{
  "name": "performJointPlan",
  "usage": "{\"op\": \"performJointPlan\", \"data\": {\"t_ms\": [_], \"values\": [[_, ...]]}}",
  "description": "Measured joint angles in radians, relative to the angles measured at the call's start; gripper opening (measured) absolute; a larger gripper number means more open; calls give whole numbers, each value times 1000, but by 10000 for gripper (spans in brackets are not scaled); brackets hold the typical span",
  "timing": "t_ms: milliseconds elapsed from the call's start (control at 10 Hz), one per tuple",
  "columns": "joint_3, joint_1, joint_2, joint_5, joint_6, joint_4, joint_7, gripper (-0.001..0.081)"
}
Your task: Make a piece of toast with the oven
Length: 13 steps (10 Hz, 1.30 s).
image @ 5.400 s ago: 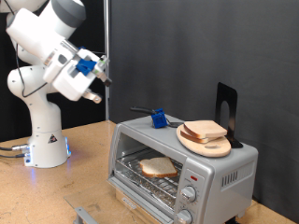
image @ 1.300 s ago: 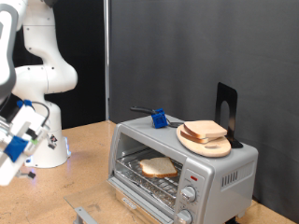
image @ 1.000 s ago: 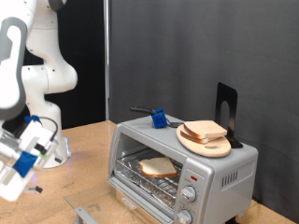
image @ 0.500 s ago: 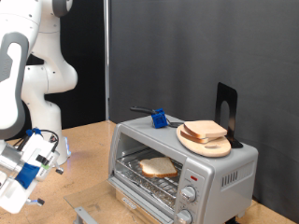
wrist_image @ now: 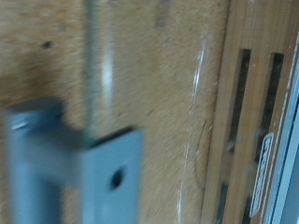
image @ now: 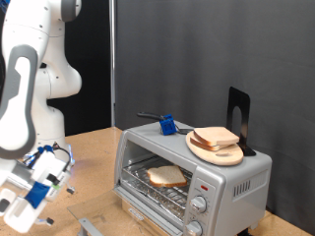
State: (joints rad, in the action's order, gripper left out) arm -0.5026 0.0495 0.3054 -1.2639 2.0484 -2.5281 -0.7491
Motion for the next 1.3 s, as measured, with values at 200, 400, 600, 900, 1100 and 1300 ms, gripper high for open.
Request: {"op": "performJointPlan", "data": {"t_ms": [200, 400, 600, 900, 1100, 1300], "values": [[45, -18, 10, -20, -2, -11, 0, 801], [80, -36, 1, -36, -14, -35, 0, 801], [91, -42, -28, -40, -24, -60, 10, 801], [60, -12, -106, -24, -115, -86, 51, 801], [46, 0, -171, -12, -174, -105, 82, 801], [49, -2, -245, -13, -175, -133, 122, 801]]}}
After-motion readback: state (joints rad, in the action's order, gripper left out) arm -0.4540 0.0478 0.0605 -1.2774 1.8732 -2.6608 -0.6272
